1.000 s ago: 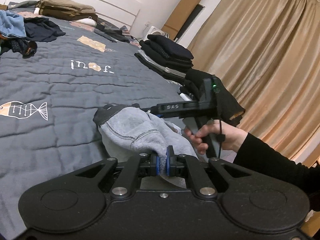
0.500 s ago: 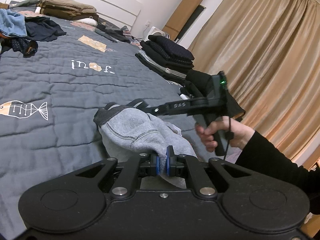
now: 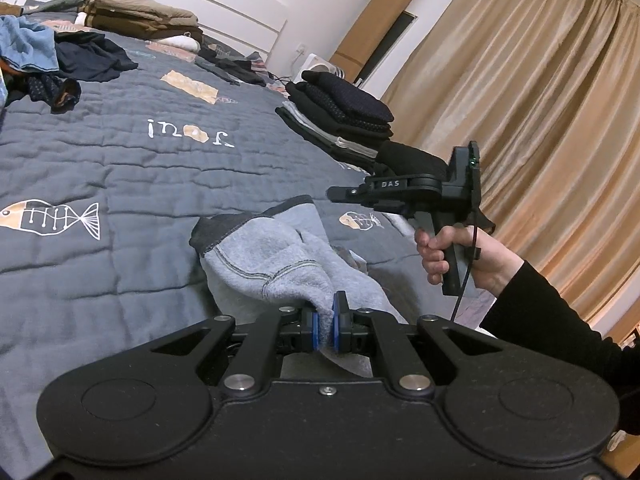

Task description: Fold clothes

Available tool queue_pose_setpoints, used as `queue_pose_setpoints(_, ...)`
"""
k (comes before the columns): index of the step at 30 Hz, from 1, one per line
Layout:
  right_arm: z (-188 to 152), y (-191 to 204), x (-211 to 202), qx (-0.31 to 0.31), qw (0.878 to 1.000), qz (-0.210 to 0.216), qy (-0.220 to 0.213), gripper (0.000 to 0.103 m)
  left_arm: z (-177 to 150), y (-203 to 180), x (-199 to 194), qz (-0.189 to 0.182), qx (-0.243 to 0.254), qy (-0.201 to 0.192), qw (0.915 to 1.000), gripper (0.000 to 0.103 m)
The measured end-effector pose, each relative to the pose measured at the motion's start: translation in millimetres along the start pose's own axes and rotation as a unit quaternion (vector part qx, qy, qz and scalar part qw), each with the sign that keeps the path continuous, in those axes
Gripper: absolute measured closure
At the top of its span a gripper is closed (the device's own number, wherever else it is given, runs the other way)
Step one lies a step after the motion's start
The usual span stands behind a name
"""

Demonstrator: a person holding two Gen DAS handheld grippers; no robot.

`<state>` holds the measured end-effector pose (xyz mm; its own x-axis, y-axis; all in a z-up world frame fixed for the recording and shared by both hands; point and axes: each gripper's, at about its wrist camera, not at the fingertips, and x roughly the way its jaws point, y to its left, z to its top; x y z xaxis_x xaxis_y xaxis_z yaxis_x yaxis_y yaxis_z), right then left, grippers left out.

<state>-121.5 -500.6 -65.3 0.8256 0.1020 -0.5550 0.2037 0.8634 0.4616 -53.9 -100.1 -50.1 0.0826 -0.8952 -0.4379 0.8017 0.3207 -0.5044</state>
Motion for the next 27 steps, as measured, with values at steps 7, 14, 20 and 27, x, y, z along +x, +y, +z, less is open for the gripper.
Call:
queue_pose_setpoints(7,-4,3,12,-0.014,0.998,0.047,0.035,0.078,1,-1,3,-0.003,-0.002,0.002,1.0000,0.096)
queue_pose_setpoints(14,-21,9,34,-0.023,0.997,0.044,0.056,0.050,1,-1,4,-0.001,-0.004,0.001,1.0000,0.096)
queue_pose_setpoints(20,-29,35,29,-0.066,0.993,0.077,0.067,0.092,5,2,4,0.008,-0.016,-0.010,0.9998,0.096)
queue_pose_setpoints(27,-36,89,5,-0.169,0.977,0.113,0.067,0.093,18,7,-2,0.009,-0.048,-0.056,0.9973,0.095)
